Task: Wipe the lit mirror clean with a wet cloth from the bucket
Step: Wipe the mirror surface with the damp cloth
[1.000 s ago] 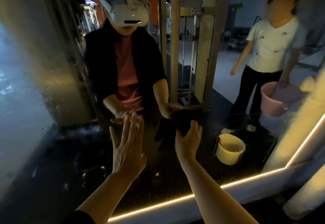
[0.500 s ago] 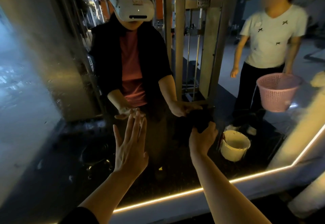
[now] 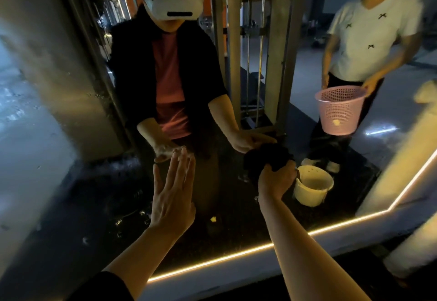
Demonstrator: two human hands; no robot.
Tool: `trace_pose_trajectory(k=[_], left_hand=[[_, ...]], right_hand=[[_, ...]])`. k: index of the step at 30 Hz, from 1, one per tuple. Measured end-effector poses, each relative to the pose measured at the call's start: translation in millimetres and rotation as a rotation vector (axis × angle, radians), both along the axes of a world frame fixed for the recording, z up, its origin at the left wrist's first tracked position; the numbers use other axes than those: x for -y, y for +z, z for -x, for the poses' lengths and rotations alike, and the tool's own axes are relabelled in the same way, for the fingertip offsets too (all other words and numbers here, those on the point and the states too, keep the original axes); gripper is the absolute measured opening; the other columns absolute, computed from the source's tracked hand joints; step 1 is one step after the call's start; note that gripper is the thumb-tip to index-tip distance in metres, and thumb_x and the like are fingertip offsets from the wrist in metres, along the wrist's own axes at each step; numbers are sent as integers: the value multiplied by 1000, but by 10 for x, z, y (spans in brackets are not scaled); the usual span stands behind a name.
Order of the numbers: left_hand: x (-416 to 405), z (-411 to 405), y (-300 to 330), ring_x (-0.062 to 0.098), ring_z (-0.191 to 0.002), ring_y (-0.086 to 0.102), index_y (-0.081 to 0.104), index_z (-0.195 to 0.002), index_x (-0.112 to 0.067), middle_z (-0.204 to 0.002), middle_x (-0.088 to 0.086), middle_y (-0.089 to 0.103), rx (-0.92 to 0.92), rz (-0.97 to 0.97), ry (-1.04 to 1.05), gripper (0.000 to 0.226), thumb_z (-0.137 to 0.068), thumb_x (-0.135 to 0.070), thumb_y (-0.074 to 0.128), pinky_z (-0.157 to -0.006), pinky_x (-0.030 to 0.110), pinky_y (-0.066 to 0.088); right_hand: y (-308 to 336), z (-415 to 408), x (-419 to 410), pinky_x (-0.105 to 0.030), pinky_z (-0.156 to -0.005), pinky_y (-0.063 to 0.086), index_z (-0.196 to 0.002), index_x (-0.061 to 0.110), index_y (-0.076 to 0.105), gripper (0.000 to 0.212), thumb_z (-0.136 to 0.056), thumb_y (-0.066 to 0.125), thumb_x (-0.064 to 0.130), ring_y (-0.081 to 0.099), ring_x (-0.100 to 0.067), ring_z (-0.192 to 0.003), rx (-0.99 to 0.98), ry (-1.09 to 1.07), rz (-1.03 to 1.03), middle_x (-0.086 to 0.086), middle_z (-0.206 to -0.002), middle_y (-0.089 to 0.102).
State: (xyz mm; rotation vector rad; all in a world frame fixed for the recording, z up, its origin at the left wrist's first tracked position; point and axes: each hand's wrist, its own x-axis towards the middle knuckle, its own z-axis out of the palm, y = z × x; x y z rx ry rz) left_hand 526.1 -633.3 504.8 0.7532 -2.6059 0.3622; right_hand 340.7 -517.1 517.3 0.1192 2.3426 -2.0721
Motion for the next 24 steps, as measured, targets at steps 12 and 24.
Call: trace_pose_trajectory(k=[12,24], left_hand=[[-12,42,-7,37,-150,4,10,-155,-5,-163,19,0,77,47,60,123,-61,-31,87,-115,66,12],[-75,35,-113,30,-151,8,16,-155,-5,-164,13,6,11,-40,31,121,-59,-17,88,-119,59,-5]], right_hand=[[-220,-3,13,-24,-89,38,-140,6,43,50,-93,59,3,49,-28,-125,51,-1,63,-16,-140,45],[-499,29,113,-32,-84,50,-135,7,45,42,-94,54,3,56,-29,-113,155,31,107,-15,-133,50]])
